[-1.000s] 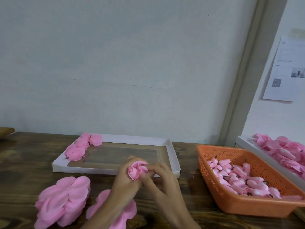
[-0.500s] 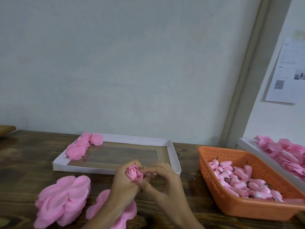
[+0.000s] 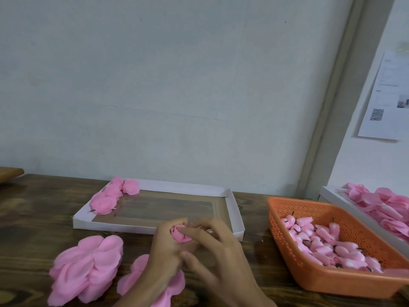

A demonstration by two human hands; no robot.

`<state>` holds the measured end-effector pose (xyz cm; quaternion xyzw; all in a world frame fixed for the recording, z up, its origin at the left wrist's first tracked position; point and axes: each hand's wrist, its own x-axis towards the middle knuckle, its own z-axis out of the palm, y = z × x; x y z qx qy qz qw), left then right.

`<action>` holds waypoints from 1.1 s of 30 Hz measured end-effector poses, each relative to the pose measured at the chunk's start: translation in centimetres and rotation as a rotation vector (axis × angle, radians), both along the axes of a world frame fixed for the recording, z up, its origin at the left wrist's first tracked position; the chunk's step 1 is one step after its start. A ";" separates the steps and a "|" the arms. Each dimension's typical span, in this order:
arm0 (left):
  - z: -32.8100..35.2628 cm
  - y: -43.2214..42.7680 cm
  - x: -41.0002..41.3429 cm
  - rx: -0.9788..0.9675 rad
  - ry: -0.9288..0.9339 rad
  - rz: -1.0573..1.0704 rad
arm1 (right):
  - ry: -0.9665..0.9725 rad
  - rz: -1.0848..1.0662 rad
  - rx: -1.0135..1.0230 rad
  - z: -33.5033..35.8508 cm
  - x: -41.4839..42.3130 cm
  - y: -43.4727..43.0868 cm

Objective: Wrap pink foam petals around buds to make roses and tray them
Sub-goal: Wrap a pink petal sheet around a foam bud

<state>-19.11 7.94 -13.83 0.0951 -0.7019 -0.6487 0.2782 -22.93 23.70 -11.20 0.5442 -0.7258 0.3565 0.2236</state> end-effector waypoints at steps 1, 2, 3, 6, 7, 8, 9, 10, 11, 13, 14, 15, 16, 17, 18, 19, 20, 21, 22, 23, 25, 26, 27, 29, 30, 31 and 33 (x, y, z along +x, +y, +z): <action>0.0 0.0 -0.3 0.094 0.030 -0.014 | 0.018 -0.012 0.001 0.1 0.1 0.0; 0.4 0.1 -0.1 0.053 0.010 0.000 | 0.031 -0.019 0.003 0.1 0.1 0.0; 0.5 0.1 -0.2 0.102 0.005 -0.002 | 0.036 -0.022 0.008 0.2 0.2 0.1; 0.5 0.5 0.1 -0.016 0.017 0.025 | 0.033 -0.023 0.035 0.2 0.3 0.1; 0.5 0.4 0.0 0.021 0.012 0.002 | 0.037 -0.029 0.046 0.2 0.3 0.1; 0.5 0.4 0.0 -0.008 0.015 0.003 | 0.042 -0.036 0.056 0.1 0.2 0.0; 0.2 0.2 -0.3 0.032 0.016 -0.013 | 0.046 -0.040 0.066 0.0 0.2 0.0; 0.2 0.1 -0.2 0.012 0.017 -0.021 | 0.047 -0.037 0.067 -0.1 0.1 0.0; 0.2 0.2 -0.4 0.059 0.011 -0.016 | 0.040 -0.027 0.054 -0.2 0.1 0.0; 0.0 0.3 -0.3 0.068 0.057 -0.032 | -0.075 0.008 -0.057 -0.5 0.3 -0.2; 0.3 0.5 -0.2 0.090 0.098 -0.032 | -0.190 0.023 -0.158 -0.7 0.5 -0.4; 0.4 0.6 -0.2 0.160 0.143 -0.044 | -0.306 0.022 -0.267 -0.9 0.6 -0.6; 0.7 0.8 0.0 0.226 0.181 -0.042 | -0.408 0.010 -0.354 -1.2 0.6 -0.9; 0.5 0.7 -0.1 0.319 0.200 -0.050 | -0.501 0.005 -0.400 -1.4 0.7 -1.2; 1.0 0.8 0.1 0.427 0.198 -0.054 | -0.590 0.023 -0.404 -1.6 0.9 -1.5; 0.9 0.7 0.0 0.519 0.181 -0.101 | -0.651 0.050 -0.379 -1.8 1.0 -1.8; 1.1 0.9 0.2 0.566 0.150 -0.115 | -0.676 0.068 -0.349 -1.9 1.2 -2.1; 0.5 0.9 -0.1 0.546 0.133 -0.132 | -0.680 0.074 -0.322 -2.0 1.4 -2.3; 0.7 1.3 0.1 0.525 0.108 -0.117 | -0.684 0.080 -0.302 -2.0 1.5 -2.5; 0.1 1.5 -0.2 0.536 0.115 -0.143 | -0.692 0.085 -0.292 -2.0 1.7 -2.6; -0.1 2.4 -0.2 0.628 0.110 -0.275 | -0.709 0.079 -0.292 -2.1 1.7 -2.7; 0.1 2.8 -0.1 0.680 0.101 -0.328 | -0.719 0.067 -0.302 -2.2 1.7 -2.7; -0.2 2.8 -0.1 0.696 0.118 -0.392 | -0.745 0.059 -0.319 -2.2 1.7 -2.7; -0.3 2.6 0.0 0.720 0.130 -0.453 | -0.851 0.093 -0.361 -2.0 1.6 -2.7; -0.4 2.3 0.1 0.689 0.123 -0.463 | -0.922 0.136 -0.374 -1.9 1.5 -2.7; -0.6 1.9 0.2 0.616 0.136 -0.455 | -1.001 0.188 -0.377 -1.6 1.5 -2.7; -0.6 1.4 0.4 0.509 0.179 -0.402 | -1.168 0.295 -0.368 -1.2 1.4 -2.6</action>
